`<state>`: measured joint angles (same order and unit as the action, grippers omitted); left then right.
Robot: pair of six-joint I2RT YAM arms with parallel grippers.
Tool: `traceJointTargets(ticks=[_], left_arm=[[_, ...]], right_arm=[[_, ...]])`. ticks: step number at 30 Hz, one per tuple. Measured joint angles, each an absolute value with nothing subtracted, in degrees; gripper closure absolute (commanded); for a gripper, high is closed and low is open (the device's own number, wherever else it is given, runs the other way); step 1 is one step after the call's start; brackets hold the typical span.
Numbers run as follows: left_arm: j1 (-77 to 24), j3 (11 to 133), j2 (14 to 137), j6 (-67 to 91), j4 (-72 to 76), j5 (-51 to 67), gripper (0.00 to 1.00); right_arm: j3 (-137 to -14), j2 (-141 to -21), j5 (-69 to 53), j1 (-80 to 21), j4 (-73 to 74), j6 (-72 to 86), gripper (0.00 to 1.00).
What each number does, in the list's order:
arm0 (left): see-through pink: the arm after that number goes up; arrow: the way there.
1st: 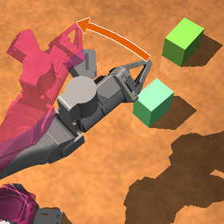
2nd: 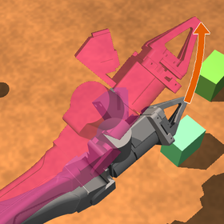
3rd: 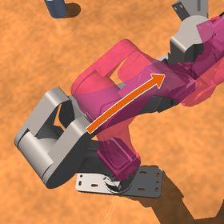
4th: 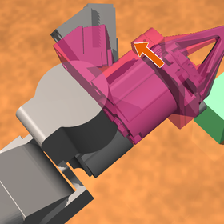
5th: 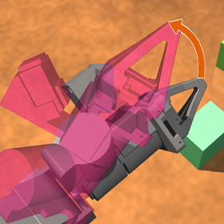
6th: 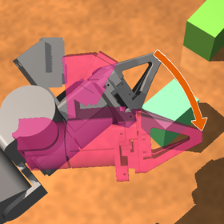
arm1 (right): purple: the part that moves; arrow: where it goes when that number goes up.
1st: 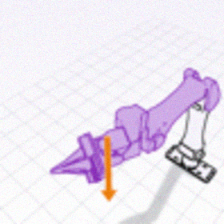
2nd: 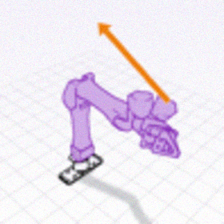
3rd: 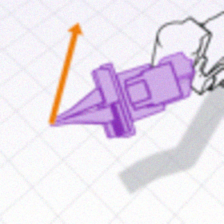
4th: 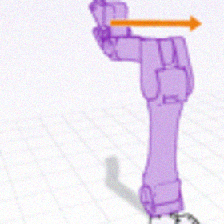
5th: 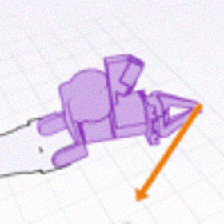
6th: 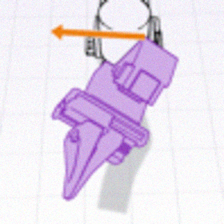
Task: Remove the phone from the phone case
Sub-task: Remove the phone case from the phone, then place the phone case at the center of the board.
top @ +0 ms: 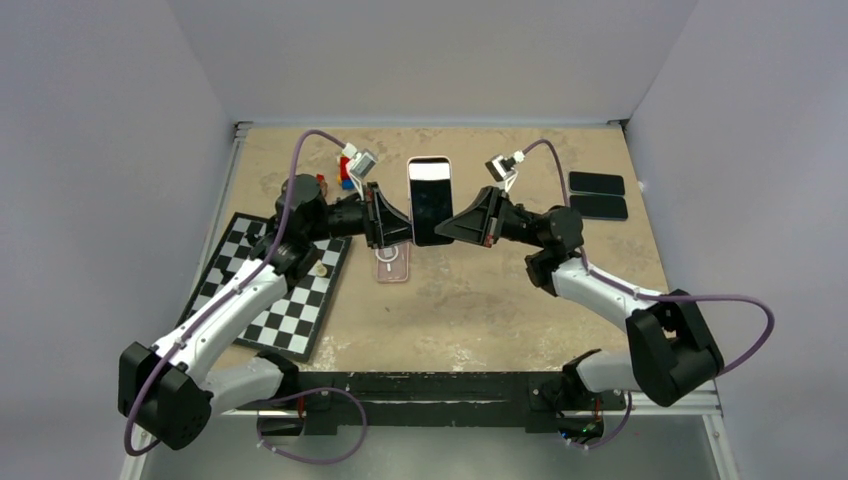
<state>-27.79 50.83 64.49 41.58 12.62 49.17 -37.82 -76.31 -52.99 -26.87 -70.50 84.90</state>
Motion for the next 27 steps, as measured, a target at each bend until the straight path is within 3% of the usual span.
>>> traceJointTargets(ticks=[5, 15, 23, 27], left_arm=[[-27.8, 52.0, 61.6, 36.9, 3.0, 42.1, 1.00], [-25.5, 53.1, 60.3, 31.2, -12.8, 17.2, 1.00], [-25.5, 56.0, 67.1, 30.4, -24.0, 9.8, 1.00], [-25.5, 51.4, 68.2, 30.4, -25.1, 10.0, 1.00]], right_arm=[[-38.0, -76.3, -50.2, -28.9, -66.8, 81.5, 1.00], [-35.3, -72.8, -50.8, -30.6, -61.0, 77.6, 1.00], [-41.8, -59.4, -40.9, -30.7, -21.6, 53.7, 1.00], [-43.8, -55.1, -35.9, -30.2, -12.0, 46.1, 1.00]])
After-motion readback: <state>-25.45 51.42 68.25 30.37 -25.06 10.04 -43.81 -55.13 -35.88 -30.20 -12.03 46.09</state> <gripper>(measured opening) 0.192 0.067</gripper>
